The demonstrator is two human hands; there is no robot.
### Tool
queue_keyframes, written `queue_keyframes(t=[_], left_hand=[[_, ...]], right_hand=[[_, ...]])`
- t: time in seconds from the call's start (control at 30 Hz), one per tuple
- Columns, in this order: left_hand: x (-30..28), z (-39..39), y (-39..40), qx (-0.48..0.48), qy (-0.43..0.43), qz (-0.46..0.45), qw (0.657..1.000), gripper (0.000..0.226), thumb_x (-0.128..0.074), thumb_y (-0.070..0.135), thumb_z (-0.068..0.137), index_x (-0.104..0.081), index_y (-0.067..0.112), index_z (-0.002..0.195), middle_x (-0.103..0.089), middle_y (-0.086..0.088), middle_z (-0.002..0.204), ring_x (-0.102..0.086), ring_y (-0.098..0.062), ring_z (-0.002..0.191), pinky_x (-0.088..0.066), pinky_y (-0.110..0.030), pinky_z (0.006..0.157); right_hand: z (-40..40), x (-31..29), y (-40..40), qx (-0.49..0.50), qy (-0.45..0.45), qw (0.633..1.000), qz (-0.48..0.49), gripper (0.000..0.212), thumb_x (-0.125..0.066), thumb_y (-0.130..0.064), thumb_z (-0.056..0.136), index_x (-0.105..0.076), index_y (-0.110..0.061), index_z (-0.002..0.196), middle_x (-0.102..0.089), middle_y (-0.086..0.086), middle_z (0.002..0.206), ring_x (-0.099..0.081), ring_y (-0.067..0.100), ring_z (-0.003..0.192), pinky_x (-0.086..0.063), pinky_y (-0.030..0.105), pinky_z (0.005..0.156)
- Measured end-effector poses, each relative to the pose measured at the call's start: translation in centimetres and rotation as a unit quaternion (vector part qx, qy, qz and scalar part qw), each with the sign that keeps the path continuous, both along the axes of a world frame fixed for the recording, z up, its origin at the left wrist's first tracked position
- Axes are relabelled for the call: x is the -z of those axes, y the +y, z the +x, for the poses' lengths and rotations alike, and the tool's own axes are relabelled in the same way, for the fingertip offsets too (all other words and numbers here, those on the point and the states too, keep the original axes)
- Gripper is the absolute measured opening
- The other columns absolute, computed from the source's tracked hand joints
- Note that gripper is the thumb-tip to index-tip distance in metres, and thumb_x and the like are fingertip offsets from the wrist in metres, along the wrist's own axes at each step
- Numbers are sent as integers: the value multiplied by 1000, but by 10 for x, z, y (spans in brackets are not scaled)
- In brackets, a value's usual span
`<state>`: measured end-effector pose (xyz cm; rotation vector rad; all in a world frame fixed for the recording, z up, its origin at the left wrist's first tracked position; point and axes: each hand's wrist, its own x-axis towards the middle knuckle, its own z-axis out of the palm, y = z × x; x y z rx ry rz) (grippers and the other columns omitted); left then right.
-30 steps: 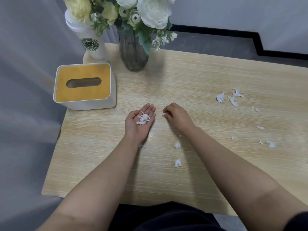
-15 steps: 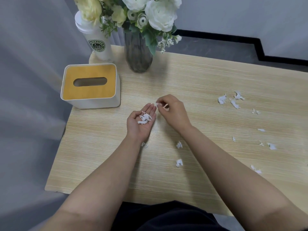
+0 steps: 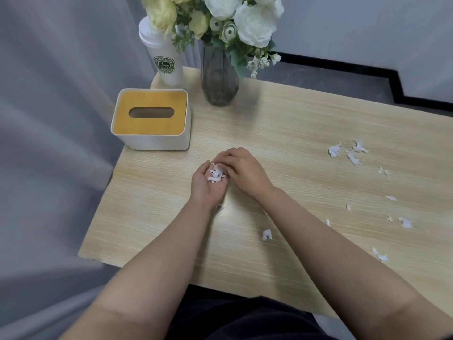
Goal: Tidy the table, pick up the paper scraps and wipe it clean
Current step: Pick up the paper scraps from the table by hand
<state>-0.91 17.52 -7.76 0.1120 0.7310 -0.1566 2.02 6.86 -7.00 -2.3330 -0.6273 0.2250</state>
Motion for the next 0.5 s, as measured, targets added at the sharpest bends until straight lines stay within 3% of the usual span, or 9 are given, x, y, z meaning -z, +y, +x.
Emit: queue_keyframes(t=[0.2, 0.3, 0.4, 0.5], left_hand=[[-11, -20, -10, -35, 8, 0, 999, 36, -36, 13, 99, -62, -6, 82, -64, -12, 69, -66, -18, 53, -55, -22, 53], [-8, -33, -14, -40, 0, 16, 999, 31, -36, 13, 98, -60, -6, 96, -67, -17, 87, -69, -23, 74, -59, -27, 66], [-2, -51, -10, -54, 14, 37, 998, 32, -34, 12, 98, -61, -4, 102, -65, -16, 102, -68, -26, 87, -51, -32, 88], [3, -65, 4, -71, 28, 58, 995, 32, -31, 12, 98, -59, -3, 104, -64, -15, 104, -64, -25, 94, -48, -32, 92]], right_hand=[[-12, -11, -6, 23, 8, 1000, 13, 15, -58, -19, 89, -72, -21, 95, -59, -4, 98, -50, 14, 100, -46, 33, 77], [-24, -11, -14, 45, 4, 999, 14, 12, -59, -21, 88, -70, -19, 93, -57, -5, 96, -50, 12, 96, -43, 29, 73], [-32, -2, -25, 82, 12, 996, 23, 13, -59, -22, 90, -69, -16, 95, -61, -2, 98, -55, 15, 93, -45, 31, 75], [-33, 10, -29, 100, 61, 993, 5, 12, -60, -21, 89, -68, -16, 96, -61, -1, 101, -58, 16, 90, -48, 34, 78]])
